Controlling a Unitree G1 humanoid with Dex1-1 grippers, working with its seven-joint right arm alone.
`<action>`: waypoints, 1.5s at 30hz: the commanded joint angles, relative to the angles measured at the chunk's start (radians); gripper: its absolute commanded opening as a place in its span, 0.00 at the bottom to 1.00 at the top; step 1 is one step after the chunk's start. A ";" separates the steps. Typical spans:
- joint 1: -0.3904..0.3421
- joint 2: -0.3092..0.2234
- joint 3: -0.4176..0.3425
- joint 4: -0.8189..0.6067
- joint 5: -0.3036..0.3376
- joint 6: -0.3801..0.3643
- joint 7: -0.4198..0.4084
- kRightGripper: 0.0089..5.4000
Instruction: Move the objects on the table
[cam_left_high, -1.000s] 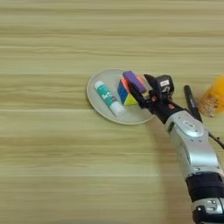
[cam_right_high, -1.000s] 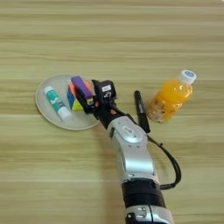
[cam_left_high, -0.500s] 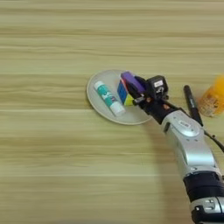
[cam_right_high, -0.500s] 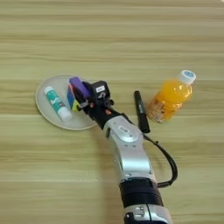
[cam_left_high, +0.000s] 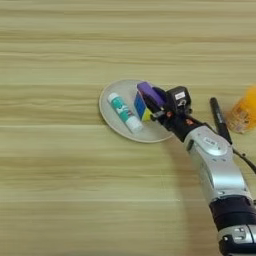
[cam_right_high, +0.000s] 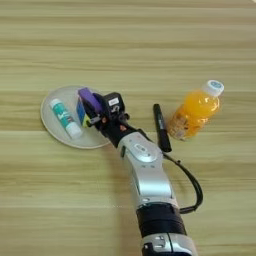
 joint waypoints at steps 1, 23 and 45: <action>-0.035 -0.026 -0.006 -0.024 -0.011 -0.002 -0.004 0.26; 0.014 0.005 0.047 -0.337 -0.006 0.083 -0.002 0.26; 0.106 0.116 0.289 -0.319 -0.087 0.090 0.032 0.26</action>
